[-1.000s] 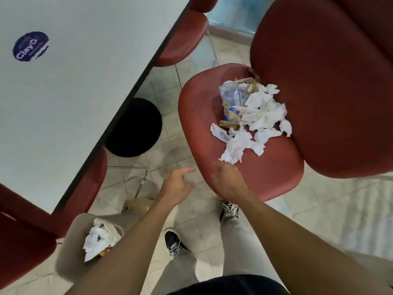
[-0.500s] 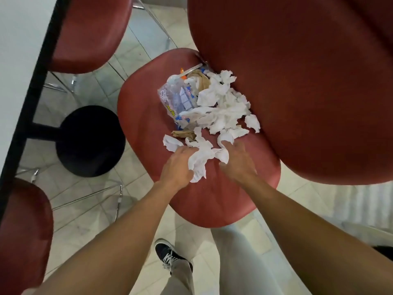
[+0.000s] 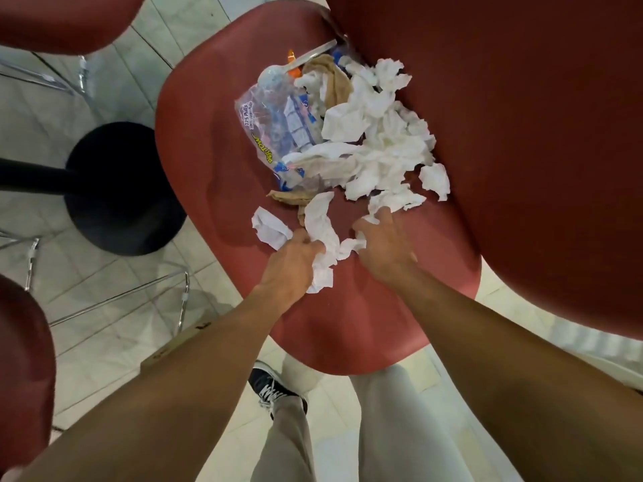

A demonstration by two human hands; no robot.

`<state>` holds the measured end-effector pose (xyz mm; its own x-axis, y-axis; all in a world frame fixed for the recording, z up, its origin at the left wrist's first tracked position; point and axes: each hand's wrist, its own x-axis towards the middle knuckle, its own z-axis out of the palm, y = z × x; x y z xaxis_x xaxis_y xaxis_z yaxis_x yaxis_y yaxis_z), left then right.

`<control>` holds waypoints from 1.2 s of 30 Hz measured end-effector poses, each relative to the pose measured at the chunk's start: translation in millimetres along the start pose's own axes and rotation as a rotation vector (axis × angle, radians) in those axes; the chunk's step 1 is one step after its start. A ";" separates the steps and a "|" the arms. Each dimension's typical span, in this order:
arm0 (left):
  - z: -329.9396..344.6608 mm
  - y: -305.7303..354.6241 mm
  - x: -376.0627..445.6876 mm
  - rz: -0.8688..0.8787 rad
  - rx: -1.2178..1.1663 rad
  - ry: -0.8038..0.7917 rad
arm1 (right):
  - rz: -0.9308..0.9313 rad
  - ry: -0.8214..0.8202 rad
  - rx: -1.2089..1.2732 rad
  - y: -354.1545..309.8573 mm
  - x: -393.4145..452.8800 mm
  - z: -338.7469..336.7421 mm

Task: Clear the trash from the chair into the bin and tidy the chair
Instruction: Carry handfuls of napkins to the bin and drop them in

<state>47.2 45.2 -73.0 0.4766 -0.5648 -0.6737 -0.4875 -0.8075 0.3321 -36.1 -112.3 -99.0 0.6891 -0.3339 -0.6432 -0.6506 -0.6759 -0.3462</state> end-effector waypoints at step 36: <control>-37.0 -99.4 -315.2 -0.207 -0.476 0.661 | -0.185 0.235 0.166 -209.2 -260.0 21.8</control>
<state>-27.5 297.2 130.8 0.9252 -0.2615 -0.2751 -0.0536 -0.8075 0.5874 -86.2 130.2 125.8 0.8424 -0.3708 -0.3909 -0.5374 -0.6296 -0.5610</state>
